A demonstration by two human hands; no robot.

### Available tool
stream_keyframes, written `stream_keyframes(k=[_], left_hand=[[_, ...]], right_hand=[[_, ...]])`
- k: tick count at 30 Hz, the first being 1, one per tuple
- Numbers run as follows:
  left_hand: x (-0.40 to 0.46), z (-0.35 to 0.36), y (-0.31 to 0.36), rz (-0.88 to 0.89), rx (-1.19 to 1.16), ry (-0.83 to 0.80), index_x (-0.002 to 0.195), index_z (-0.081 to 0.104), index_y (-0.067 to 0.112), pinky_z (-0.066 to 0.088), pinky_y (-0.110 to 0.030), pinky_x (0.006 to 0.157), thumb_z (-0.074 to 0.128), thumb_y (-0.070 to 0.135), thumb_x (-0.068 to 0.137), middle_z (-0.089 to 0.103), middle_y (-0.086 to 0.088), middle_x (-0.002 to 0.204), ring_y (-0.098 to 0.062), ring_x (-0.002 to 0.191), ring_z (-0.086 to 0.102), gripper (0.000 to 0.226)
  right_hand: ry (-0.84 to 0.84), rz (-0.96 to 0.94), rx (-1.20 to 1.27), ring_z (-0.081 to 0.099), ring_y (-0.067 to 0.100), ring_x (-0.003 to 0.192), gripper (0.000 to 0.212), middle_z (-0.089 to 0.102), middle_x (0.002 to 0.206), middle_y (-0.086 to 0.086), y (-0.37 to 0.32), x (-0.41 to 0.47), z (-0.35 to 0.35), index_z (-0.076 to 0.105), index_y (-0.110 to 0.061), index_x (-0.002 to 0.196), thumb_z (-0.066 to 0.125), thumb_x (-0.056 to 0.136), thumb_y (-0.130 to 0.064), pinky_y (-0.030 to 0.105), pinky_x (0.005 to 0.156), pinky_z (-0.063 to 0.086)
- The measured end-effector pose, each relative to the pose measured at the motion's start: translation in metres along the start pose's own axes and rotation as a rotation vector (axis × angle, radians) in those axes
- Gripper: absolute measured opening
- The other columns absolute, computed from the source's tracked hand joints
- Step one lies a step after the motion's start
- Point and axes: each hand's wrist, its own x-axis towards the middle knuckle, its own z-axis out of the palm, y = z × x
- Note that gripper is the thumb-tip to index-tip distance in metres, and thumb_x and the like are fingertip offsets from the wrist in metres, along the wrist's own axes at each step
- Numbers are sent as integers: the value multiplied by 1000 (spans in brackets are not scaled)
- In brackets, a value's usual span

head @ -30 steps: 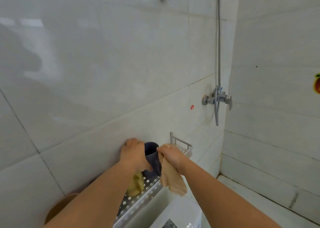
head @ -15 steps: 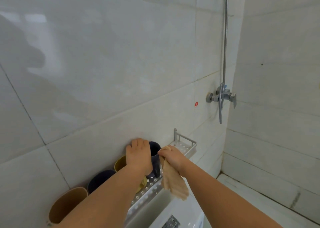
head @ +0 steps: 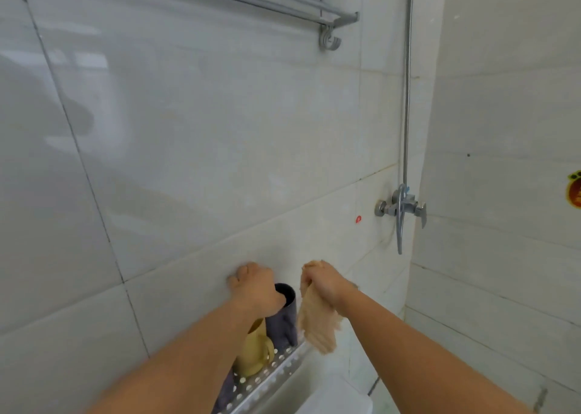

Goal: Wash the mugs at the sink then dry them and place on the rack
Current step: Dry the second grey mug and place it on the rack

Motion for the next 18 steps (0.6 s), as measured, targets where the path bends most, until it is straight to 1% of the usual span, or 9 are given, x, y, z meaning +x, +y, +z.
stream_keyframes(k=[2,4,6,9,12,13,15,16,18], left_hand=[[-4,-25,0,-16,-330,-7,99,62,16,44,-29,82,55,28,87,59,-9,100,-23,93,58,18],[-13,-48,-1,-80,-689,-76,94,58,11,42,-29,72,60,29,90,56,-9,90,-19,79,54,19],[-24,-70,-11,-196,-1067,-243,107,55,13,44,-35,82,69,45,84,59,-5,102,-21,93,56,42],[-40,-100,-34,-221,-1427,-433,123,47,9,46,-42,88,75,69,63,57,-7,120,-27,108,56,90],[-63,-126,-50,-128,-1606,-494,131,49,3,44,-49,97,67,76,65,58,-9,131,-35,122,52,99],[-72,-137,-50,-74,-1669,-447,129,55,7,46,-48,95,65,71,71,63,-8,125,-33,117,57,87],[-89,-162,-49,50,-1803,-245,129,59,16,52,-40,79,58,52,88,67,-6,111,-26,96,63,54],[-95,-177,-49,106,-1852,-142,129,59,17,52,-37,72,54,42,94,68,-6,108,-23,90,64,42],[-106,-211,-51,165,-1857,43,120,64,15,53,-36,73,50,26,99,70,-8,108,-23,93,66,27]], right_hand=[[-6,-37,61,55,28,82,14,59,84,13,-36,-24,-8,54,-12,69,44,79,-9,32,71,43],[-35,-40,156,52,23,74,22,56,72,7,-68,-44,-15,53,-12,69,41,85,-4,30,69,42],[-107,-70,293,54,22,70,22,58,71,8,-98,-61,-21,56,-9,71,38,83,-1,31,69,45],[-208,-159,493,57,30,87,32,62,91,15,-143,-82,-27,67,-5,90,43,69,-3,40,82,47],[-328,-265,662,58,32,93,36,63,98,16,-182,-103,-27,64,-5,103,41,76,-1,41,84,47],[-388,-295,707,59,31,92,34,64,97,15,-194,-112,-25,63,-5,104,43,77,-1,42,85,48],[-483,-337,704,61,29,92,31,65,97,12,-217,-129,-18,63,-8,106,52,77,-3,41,87,48],[-484,-355,654,62,27,92,30,66,99,11,-228,-136,-15,63,-8,107,53,80,-1,39,86,49],[-403,-409,528,64,24,98,36,66,111,10,-249,-150,-8,61,-8,115,46,86,8,33,86,52]])
